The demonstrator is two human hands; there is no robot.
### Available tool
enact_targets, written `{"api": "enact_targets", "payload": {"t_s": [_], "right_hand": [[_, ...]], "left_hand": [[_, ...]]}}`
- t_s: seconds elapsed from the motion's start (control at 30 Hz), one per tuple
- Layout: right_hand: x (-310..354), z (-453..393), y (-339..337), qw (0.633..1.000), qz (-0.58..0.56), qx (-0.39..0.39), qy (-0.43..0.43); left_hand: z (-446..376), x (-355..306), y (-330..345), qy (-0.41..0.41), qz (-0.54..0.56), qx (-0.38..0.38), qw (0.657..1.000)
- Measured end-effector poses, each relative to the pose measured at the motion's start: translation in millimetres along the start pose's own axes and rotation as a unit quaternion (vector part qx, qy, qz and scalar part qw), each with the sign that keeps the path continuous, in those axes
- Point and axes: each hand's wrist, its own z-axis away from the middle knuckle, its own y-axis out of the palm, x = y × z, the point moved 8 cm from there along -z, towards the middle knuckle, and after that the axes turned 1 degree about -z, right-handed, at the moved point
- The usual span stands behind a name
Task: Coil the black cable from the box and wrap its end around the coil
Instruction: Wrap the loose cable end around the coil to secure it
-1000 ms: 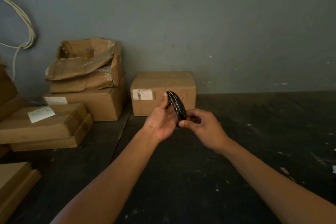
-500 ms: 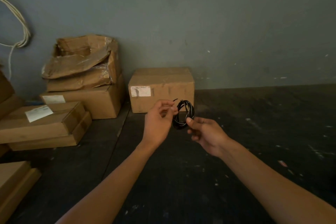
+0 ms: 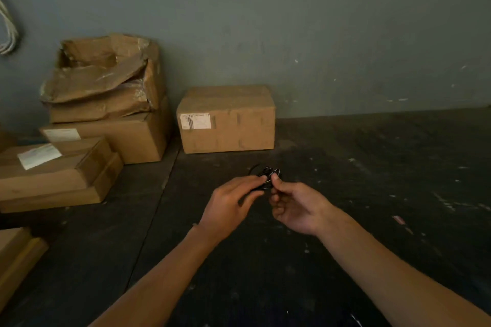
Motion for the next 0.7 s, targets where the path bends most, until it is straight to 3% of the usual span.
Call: {"api": "enact_targets", "payload": {"t_s": [0.23, 0.47, 0.53, 0.63, 0.7], "right_hand": [[-29, 2, -26, 0.998, 0.018, -0.007, 0.063], [-45, 6, -76, 0.978, 0.182, -0.062, 0.081], [-42, 9, -98, 0.946, 0.307, -0.093, 0.048], [-44, 16, -135, 0.844, 0.525, -0.108, 0.015], [-57, 20, -163, 0.769, 0.632, -0.088, 0.046]], "left_hand": [[23, 0, 28, -0.048, 0.067, 0.054, 0.995], [44, 8, 58, -0.173, 0.133, 0.063, 0.974], [51, 12, 65, -0.224, 0.153, 0.072, 0.960], [66, 18, 76, -0.286, 0.177, 0.095, 0.937], [74, 22, 82, -0.321, 0.205, 0.097, 0.919]]}}
